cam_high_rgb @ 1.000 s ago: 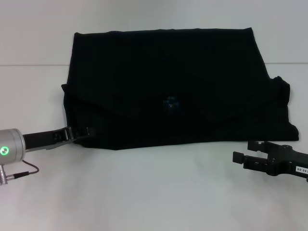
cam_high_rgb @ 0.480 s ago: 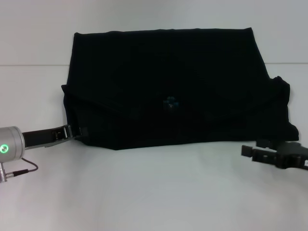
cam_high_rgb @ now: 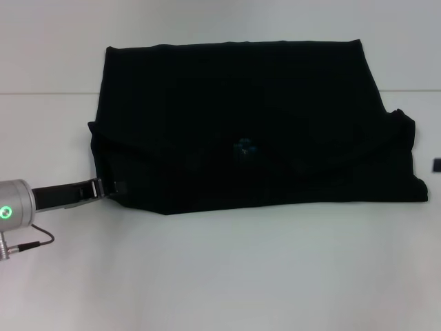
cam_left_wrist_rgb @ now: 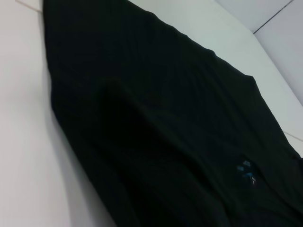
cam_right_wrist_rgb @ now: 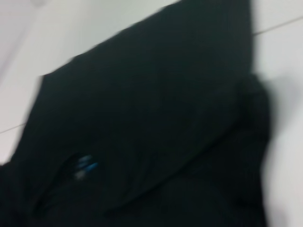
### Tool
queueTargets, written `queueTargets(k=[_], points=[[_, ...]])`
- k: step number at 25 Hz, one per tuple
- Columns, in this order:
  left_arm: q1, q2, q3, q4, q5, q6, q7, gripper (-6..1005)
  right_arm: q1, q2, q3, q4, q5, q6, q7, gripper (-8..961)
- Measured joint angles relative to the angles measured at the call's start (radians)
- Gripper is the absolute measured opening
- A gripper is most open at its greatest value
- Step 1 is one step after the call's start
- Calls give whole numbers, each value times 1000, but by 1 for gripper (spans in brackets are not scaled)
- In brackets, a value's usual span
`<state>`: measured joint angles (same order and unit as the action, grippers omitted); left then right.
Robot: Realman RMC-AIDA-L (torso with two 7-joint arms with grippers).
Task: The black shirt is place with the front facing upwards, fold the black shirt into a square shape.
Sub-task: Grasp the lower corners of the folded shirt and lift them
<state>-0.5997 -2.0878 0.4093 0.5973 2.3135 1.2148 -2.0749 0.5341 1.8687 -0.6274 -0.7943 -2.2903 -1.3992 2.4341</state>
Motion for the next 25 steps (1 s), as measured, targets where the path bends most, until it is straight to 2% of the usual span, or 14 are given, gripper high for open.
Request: queueTargets(k=[2,6,8,9,10,11,16,25], points=[[-1,0,0,0,0,1,6,41,33,-5,24,-37,-89,-6,69,892],[-3,0,0,-1,-2,2,9,41,108,6,52,-44,-230,25,109,892],[-3,0,0,-1,-2,2,12,41,139,14,47,-10,-259,56,107,891],[-4,0,0,0,-2,2,15,41,168,17,40,47,-273,98,102,891],[-4,0,0,0,-2,2,16,41,168,17,40,47,-273,98,102,891],[-4,0,0,0,-2,3,17,41,192,16,22,106,-279,140,99,891],[-5,1,0,2,-3,5,20,41,222,15,-41,198,-282,223,99,890],[-5,2,-4,3,-3,24,21,41,227,42,-82,252,-284,311,92,891]])
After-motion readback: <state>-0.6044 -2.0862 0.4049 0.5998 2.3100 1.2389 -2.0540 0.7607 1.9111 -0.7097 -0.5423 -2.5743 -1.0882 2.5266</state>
